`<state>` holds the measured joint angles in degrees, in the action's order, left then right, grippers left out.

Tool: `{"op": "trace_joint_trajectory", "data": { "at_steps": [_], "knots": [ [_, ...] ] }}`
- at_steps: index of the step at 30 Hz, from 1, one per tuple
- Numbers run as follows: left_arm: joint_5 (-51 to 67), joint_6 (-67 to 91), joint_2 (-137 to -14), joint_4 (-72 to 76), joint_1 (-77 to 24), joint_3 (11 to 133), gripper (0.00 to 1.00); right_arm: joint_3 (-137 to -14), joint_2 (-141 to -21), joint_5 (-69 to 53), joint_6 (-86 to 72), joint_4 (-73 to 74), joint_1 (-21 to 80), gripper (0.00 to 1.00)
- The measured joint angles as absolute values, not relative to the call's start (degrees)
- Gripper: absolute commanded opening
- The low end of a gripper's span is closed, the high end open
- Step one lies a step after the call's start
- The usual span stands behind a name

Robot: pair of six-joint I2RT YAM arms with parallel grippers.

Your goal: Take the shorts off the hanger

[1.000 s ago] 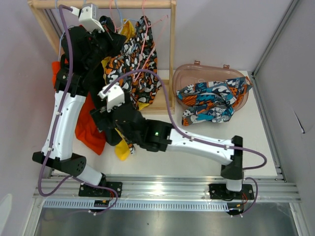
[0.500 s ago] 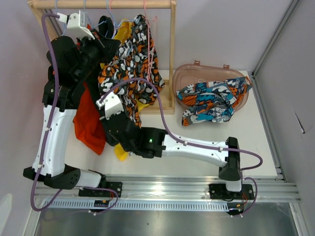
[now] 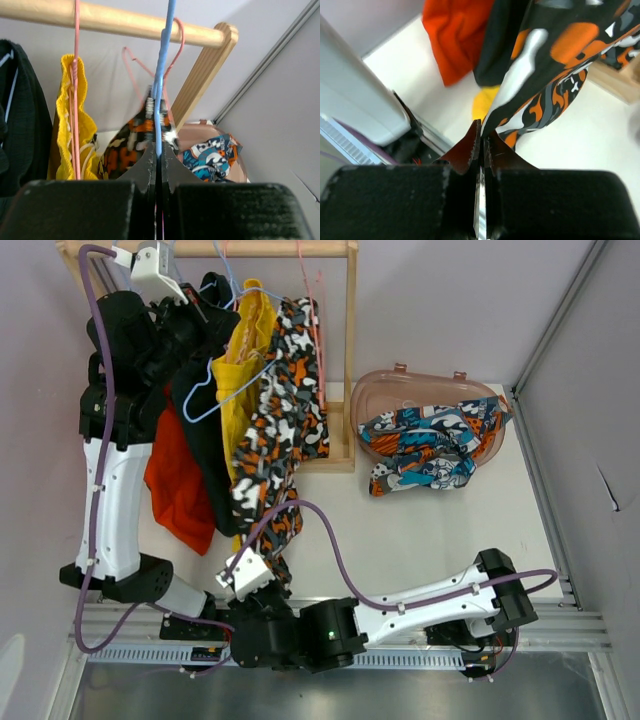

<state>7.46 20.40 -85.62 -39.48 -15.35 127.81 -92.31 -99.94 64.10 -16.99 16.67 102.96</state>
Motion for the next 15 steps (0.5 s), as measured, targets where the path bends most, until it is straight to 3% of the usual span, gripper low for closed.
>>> {"op": "trace_joint_trajectory", "data": {
  "at_steps": [7,11,15],
  "knots": [
    [12.2,20.8,-85.5,-41.7,-14.4,126.9,0.00,-89.8,-99.9,68.4,-24.8,22.9,102.7,0.00],
    [14.5,22.2,-77.9,-37.3,-13.9,113.9,0.00,-88.4,-98.5,66.6,-20.5,19.8,98.1,0.00],
    [16.5,24.3,-64.8,-35.0,-13.9,98.0,0.00,-86.0,-94.3,60.3,-15.0,14.4,86.4,0.00]
  ]
}}
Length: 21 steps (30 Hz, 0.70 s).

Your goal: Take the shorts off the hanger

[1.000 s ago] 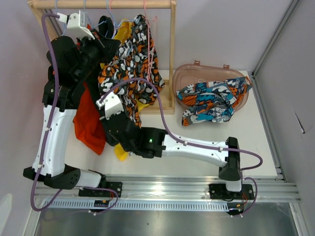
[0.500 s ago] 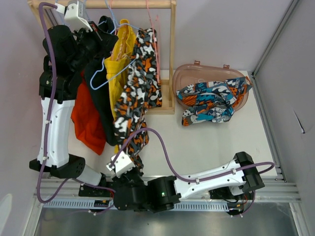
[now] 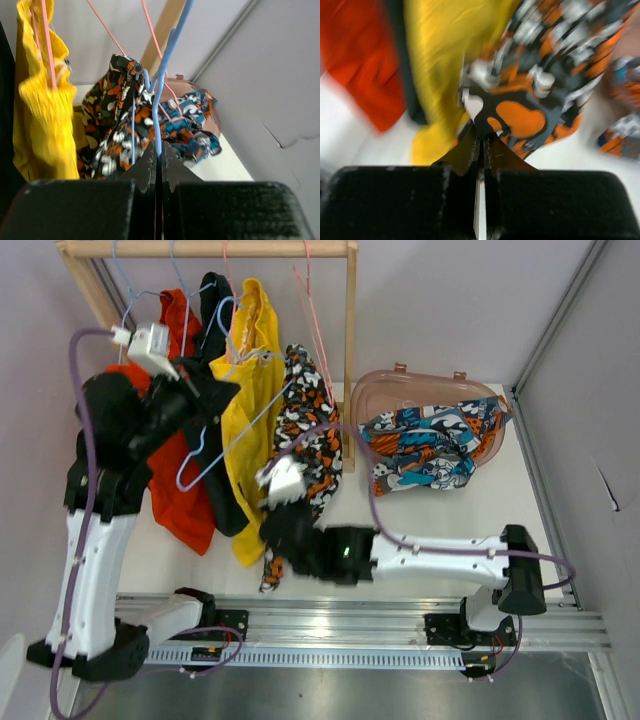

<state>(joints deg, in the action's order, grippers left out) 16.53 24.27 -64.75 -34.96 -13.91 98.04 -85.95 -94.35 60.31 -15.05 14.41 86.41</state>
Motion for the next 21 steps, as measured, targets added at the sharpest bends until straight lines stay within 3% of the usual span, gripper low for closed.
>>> {"op": "trace_joint_trajectory", "data": {
  "at_steps": [4,7,12,17,21],
  "knots": [
    [17.4,25.1,-54.8,-38.0,-14.3,94.0,0.00,-86.0,-90.4,55.1,-11.6,10.8,73.3,0.00],
    [17.3,25.0,-50.4,-39.3,-15.0,94.3,0.00,-86.7,-88.0,53.0,-10.7,10.8,69.1,0.00],
    [15.9,24.5,-47.6,-40.3,-16.5,95.3,0.00,-84.4,-82.6,51.5,-13.1,12.8,70.7,0.00],
    [14.2,24.2,-53.0,-44.3,-16.8,105.2,0.00,-74.2,-72.9,51.8,-20.5,17.1,74.7,0.00],
    [18.5,26.5,-52.5,-41.1,-18.6,104.7,0.00,-69.9,-68.1,52.2,-24.0,21.9,71.8,0.00]
  ]
}}
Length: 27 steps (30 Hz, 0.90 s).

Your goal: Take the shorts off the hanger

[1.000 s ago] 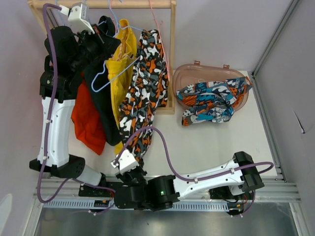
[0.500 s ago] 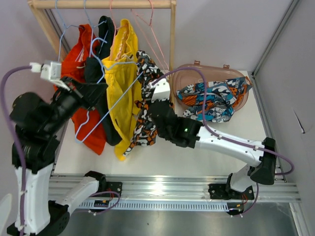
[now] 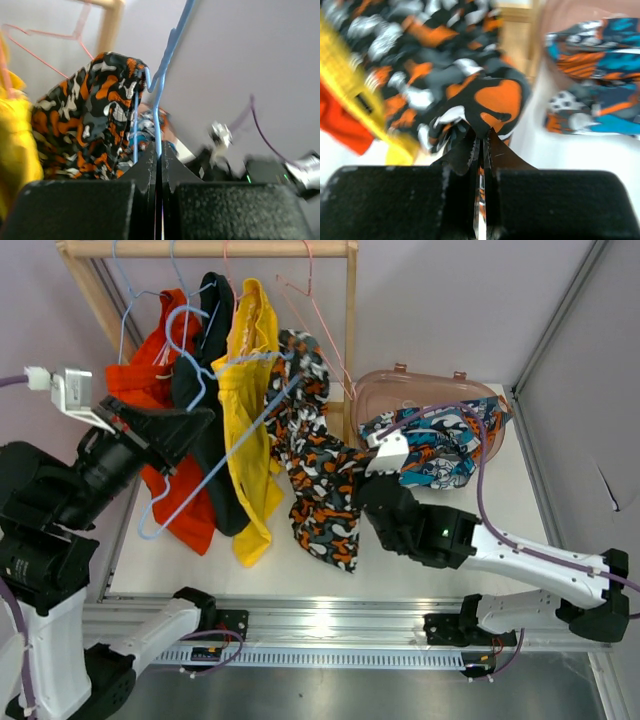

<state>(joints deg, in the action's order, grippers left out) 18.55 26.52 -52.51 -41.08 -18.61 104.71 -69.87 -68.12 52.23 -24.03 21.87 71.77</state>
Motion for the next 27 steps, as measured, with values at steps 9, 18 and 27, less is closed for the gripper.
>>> {"op": "trace_joint_trajectory", "data": {
  "at_steps": [9,18,27],
  "knots": [
    [23.1,27.1,-38.7,-42.4,-21.3,69.8,0.00,-82.5,-67.9,49.4,-15.6,23.3,59.0,0.00],
    [28.9,28.6,-29.0,-50.9,-31.8,56.5,0.00,-90.3,-68.8,43.6,-9.0,22.6,44.6,0.00],
    [35.8,30.0,-28.2,-50.9,-36.9,68.8,0.00,-95.7,-73.5,32.8,-7.4,24.9,26.6,0.00]
  ]
}}
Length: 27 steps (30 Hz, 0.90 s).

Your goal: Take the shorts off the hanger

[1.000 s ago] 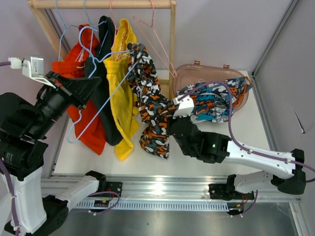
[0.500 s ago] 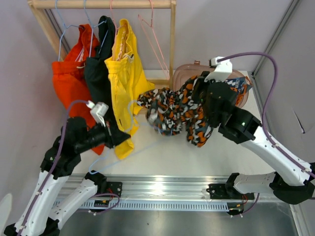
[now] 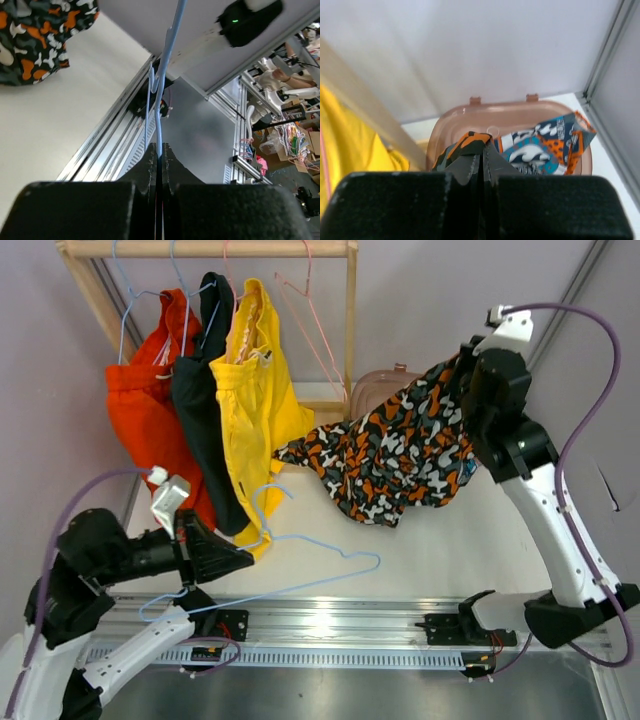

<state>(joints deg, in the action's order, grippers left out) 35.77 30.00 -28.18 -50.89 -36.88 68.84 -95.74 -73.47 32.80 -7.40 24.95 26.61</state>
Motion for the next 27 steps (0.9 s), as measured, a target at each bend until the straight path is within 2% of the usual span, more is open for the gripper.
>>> {"op": "trace_joint_trajectory", "data": {
  "at_steps": [5,9,13,16,21,27],
  "knots": [
    [35.3,28.8,-29.2,-50.1,-37.3,79.9,0.00,-108.0,-82.5,25.8,-7.3,26.9,17.7,0.00],
    [27.6,25.1,-30.2,-50.3,-37.5,88.6,0.00,-120.8,-90.1,21.9,-7.4,29.5,11.1,0.00],
    [20.4,22.3,-30.3,-50.7,-37.6,89.8,0.00,-132.6,-96.4,19.1,-8.5,29.8,5.8,0.00],
    [14.9,20.4,-31.1,-51.6,-37.6,89.2,0.00,-135.8,-98.3,17.6,-10.4,29.4,1.2,0.00],
    [7.0,17.8,-33.6,-51.8,-37.7,88.5,0.00,-132.8,-99.2,15.4,-12.7,27.0,-3.0,0.00],
    [-1.2,16.1,-38.1,-50.3,-37.7,86.7,0.00,-108.9,-96.5,9.7,-14.6,18.0,-2.0,0.00]
  ]
}}
